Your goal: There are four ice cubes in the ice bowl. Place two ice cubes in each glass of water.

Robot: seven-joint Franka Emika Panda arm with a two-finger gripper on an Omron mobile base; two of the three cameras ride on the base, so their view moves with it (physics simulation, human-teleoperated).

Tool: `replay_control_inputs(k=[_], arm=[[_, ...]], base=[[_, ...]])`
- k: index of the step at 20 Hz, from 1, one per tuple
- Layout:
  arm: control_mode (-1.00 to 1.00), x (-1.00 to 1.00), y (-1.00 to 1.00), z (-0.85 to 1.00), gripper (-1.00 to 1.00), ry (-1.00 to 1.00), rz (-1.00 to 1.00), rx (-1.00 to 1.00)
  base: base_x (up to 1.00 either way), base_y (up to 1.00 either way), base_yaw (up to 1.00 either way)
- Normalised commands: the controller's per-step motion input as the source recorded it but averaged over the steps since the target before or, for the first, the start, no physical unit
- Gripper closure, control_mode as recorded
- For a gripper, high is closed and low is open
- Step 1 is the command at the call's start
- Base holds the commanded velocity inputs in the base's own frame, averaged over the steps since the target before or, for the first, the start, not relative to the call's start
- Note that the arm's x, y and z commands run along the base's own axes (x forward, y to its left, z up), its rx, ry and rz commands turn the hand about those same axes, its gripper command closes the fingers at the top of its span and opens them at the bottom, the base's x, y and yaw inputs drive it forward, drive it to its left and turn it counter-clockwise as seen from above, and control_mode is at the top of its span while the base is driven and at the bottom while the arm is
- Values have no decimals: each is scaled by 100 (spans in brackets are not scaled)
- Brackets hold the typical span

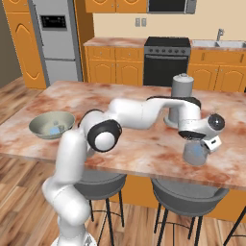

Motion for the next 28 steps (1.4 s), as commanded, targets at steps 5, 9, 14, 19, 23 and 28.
replay_control_inputs(k=[5,9,14,19,23,28], arm=[[-100,-62,100,27,-100,-1,15,-8],[-100,-32,100,68,-100,0,17,-4],[-100,-5,100,96,-100,5,25,-6],[-100,-4,100,78,-100,15,23,-7],[-100,-1,100,56,-100,20,22,-7],[-100,-2,100,28,-100,21,20,-6]], base=[[0,0,0],[0,0,0],[0,0,0],[0,0,0],[0,0,0],[0,0,0]])
